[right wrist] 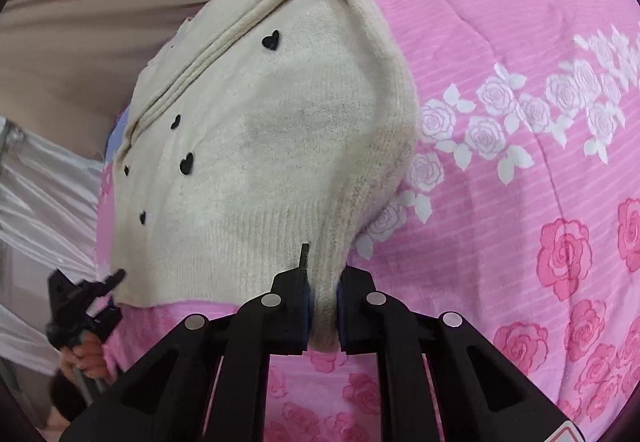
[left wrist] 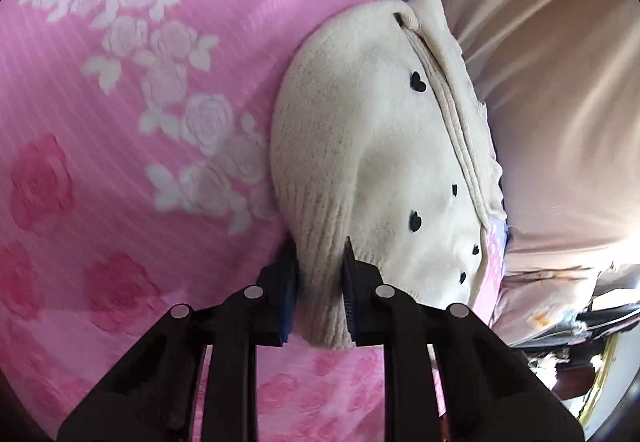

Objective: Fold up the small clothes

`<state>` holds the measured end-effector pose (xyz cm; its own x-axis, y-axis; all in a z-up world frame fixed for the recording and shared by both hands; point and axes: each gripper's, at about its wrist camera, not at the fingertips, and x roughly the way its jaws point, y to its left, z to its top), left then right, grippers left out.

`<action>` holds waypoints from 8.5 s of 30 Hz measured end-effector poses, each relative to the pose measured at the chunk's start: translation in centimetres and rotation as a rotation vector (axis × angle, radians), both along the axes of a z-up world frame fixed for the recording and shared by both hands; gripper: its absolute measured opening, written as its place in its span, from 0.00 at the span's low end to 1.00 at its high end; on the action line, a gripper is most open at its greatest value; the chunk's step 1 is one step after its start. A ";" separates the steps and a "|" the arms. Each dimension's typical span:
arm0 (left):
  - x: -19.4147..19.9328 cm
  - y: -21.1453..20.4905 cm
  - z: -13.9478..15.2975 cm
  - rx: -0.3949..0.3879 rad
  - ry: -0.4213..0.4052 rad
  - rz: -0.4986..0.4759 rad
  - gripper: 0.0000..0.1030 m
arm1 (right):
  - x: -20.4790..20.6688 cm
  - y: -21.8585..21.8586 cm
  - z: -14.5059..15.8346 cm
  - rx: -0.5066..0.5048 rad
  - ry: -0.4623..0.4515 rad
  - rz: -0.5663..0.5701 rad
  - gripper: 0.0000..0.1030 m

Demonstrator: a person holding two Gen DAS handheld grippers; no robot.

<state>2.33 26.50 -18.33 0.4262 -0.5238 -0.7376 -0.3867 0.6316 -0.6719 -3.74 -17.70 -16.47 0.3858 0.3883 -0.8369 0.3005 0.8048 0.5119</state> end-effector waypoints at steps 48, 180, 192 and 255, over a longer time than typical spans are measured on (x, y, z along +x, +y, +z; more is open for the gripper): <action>-11.1 -2.5 -0.2 0.025 0.445 -0.098 0.71 | -10.9 -4.3 3.5 -0.144 0.206 0.292 0.10; 11.5 -1.4 1.4 -0.029 0.086 0.175 0.48 | 12.5 -7.7 1.2 0.113 -0.014 -0.240 0.27; 3.2 -1.0 5.8 -0.113 0.125 0.085 0.23 | 2.8 -9.3 8.4 -0.087 -0.015 -0.127 0.15; 1.3 -2.5 2.6 0.317 0.139 -0.032 0.83 | 5.1 -1.1 7.5 -0.290 -0.058 0.069 0.18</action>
